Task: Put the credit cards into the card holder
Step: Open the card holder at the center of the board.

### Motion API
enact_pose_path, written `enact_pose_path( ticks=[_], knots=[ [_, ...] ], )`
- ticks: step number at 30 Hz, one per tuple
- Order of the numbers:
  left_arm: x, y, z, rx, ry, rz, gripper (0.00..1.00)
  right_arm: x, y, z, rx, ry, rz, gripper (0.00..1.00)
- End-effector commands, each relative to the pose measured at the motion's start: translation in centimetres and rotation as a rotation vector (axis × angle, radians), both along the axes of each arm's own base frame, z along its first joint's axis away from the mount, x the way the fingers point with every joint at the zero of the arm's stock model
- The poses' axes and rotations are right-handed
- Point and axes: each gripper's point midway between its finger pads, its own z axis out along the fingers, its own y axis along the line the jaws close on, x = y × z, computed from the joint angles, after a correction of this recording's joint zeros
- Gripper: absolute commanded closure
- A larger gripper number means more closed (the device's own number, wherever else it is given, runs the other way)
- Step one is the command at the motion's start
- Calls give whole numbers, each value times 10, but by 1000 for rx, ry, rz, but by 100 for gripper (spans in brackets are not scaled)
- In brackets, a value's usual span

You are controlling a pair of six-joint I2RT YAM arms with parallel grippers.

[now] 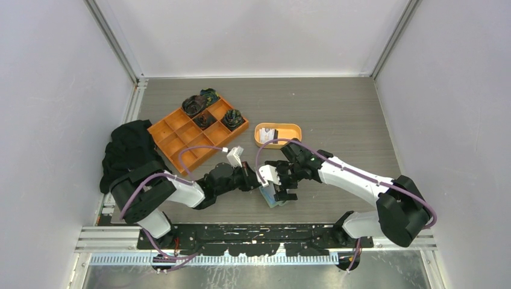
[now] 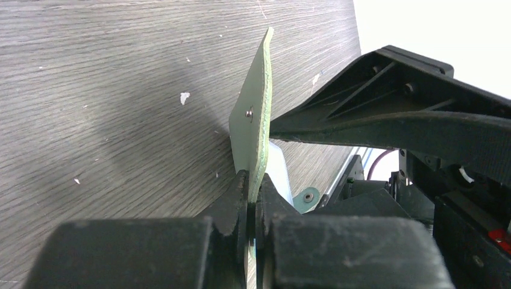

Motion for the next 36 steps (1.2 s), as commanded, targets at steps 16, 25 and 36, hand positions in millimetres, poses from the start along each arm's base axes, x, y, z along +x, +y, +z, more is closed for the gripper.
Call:
enact_pose_path(
  ticks=[16,25,36],
  knots=[
    [4,-13,17,-124,66,-28,100,15,5,0,-21,-88,-23,5],
    [5,-9,8,-138,97,-16,100,29,6,12,-14,-131,-99,14],
    [6,-9,3,-157,114,-12,100,48,6,17,-12,-141,-224,36]
  ],
)
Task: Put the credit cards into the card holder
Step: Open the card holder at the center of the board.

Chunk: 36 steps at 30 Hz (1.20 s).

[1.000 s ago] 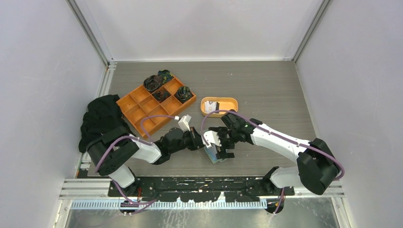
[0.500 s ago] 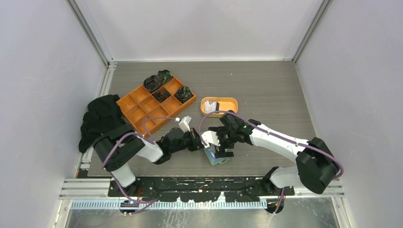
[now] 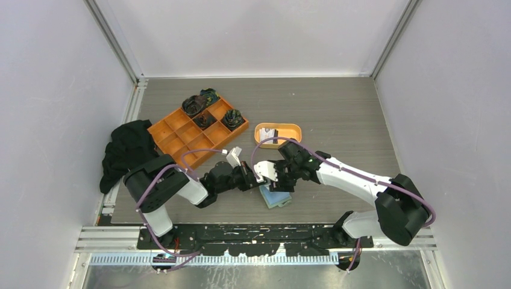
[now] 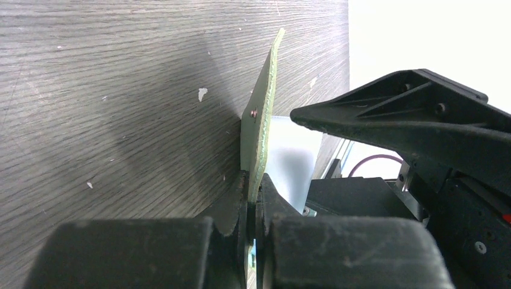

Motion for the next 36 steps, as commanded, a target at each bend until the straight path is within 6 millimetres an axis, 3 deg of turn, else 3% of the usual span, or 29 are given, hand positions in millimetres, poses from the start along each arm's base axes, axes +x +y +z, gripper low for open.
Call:
enact_pose_path(
  ticks=[1,11,23,32,36],
  knots=[
    [3,-6,18,-75,-39,-14,100,28,12,24,61,-74,-96,36],
    [0,-11,18,-85,-35,-44,98,48,11,23,66,-72,-234,31],
    [1,-8,11,-30,-30,-42,84,61,10,28,134,-1,-362,27],
    [1,-9,11,-19,-28,-51,79,53,17,13,129,91,-352,45],
    [1,-5,11,-15,-32,-44,75,49,21,13,132,122,-334,67]
  ],
)
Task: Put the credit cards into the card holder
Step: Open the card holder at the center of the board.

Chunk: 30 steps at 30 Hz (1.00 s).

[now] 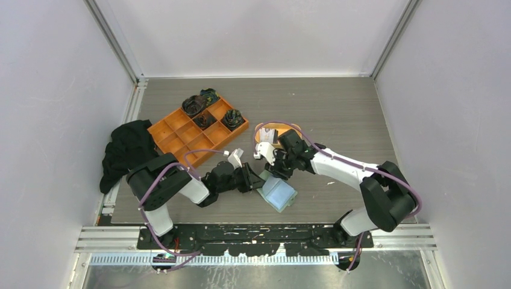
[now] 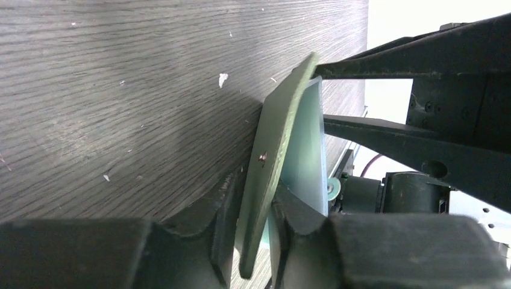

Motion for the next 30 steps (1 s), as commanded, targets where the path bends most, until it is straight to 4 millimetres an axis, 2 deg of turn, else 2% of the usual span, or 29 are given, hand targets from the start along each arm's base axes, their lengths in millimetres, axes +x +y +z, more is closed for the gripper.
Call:
enact_pose_path(
  ticks=[1,3,8,13,19,23,30],
  knots=[
    [8,-3,27,-53,-73,-3,72,9,19,20,77,-13,18,71],
    [9,2,29,-43,-86,7,68,11,17,20,76,-9,8,78],
    [10,16,36,0,-139,29,56,12,15,18,71,5,-4,86],
    [4,22,48,17,-181,3,43,9,19,15,83,42,-7,87],
    [-3,16,47,46,-167,-65,37,8,28,16,111,109,-48,87],
    [-2,18,33,134,-145,-75,37,9,28,16,127,145,-68,86],
    [-2,16,26,170,-134,-97,64,12,24,20,155,174,-90,85]
  ],
)
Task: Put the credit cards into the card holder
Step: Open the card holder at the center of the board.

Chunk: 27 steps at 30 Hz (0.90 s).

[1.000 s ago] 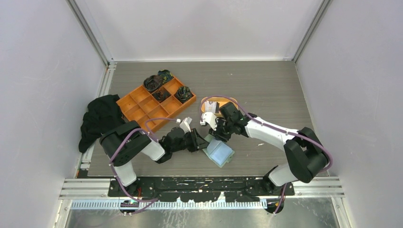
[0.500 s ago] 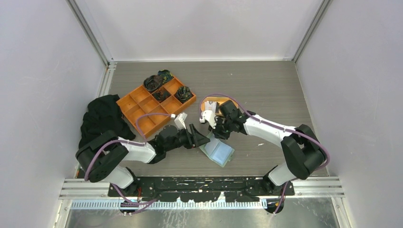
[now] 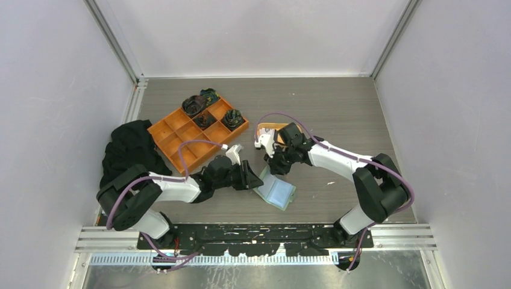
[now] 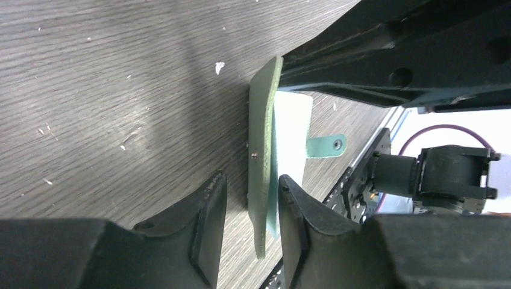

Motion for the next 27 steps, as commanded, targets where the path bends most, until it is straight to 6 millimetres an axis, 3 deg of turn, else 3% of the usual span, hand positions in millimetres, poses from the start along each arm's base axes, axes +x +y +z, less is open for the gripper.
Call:
enact_pose_path(
  ticks=[1,4,7,15,18,21,24,27],
  knots=[
    [2,-7,2,14,-17,-33,66,9,10,19,66,1,-10,84],
    [2,-7,-1,22,-9,-35,76,7,11,19,76,19,-9,83],
    [3,-4,-6,37,-6,-19,98,7,12,23,96,38,-11,80],
    [10,37,-15,51,-27,325,100,34,-11,82,335,136,-211,65],
    [4,41,-10,61,-72,416,100,20,-6,93,426,186,-171,60],
    [4,42,-12,44,-68,468,100,-5,6,82,436,257,-52,60],
    [3,43,-16,19,-54,508,100,-15,9,52,280,248,16,69],
    [2,43,-18,12,-54,560,100,-27,12,35,167,280,93,75]
  ],
)
